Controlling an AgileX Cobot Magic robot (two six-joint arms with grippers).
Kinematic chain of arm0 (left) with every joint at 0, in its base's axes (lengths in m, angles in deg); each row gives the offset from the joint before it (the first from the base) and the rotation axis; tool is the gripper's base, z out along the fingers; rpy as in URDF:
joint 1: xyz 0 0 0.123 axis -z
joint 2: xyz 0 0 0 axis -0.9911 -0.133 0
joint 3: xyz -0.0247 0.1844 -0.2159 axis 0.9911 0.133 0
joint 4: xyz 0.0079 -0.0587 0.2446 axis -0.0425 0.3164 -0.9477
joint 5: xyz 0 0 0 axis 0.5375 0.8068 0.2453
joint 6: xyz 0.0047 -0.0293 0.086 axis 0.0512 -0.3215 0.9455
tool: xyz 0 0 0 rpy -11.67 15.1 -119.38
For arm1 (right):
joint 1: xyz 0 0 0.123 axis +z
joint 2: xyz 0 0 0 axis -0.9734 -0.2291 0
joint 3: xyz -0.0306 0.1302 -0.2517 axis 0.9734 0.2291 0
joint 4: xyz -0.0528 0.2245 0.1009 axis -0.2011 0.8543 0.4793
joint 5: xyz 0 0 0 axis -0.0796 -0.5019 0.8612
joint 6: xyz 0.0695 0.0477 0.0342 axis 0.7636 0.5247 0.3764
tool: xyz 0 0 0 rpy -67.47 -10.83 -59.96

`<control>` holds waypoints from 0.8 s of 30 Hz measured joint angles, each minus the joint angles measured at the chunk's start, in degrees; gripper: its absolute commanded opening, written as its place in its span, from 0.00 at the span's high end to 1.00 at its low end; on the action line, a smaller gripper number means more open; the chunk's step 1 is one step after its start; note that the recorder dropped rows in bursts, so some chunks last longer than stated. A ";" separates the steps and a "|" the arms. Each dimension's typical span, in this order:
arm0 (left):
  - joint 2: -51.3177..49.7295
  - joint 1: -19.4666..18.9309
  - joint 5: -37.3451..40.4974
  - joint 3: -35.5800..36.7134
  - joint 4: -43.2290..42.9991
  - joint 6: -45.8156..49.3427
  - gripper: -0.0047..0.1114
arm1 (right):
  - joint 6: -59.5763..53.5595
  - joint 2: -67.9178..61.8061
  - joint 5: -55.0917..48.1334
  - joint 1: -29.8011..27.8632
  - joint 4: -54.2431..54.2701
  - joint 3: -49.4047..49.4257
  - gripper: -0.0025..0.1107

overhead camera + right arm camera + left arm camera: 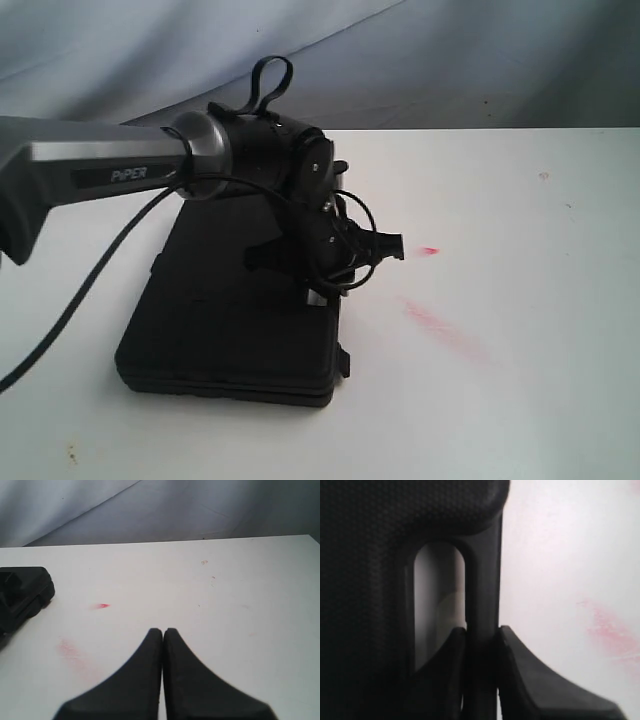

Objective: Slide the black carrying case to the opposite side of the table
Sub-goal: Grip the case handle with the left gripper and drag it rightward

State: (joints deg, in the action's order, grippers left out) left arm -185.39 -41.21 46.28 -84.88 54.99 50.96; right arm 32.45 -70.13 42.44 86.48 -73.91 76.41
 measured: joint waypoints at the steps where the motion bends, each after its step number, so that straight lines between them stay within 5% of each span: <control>1: -1.30 1.01 0.63 -2.22 -0.12 -0.68 0.96 | 0.00 0.00 0.00 0.00 0.00 0.00 0.98; 10: -5.93 3.50 4.06 -11.35 -0.68 -5.53 0.96 | 0.00 0.00 0.00 0.49 0.00 0.00 0.98; 24: -7.01 3.63 4.26 -12.92 -0.69 -7.16 0.96 | 0.00 0.00 0.00 0.49 0.00 0.00 0.98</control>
State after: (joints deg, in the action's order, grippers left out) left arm -192.40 -37.57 50.55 -97.80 54.30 43.80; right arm 32.45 -70.13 42.44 86.97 -73.91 76.41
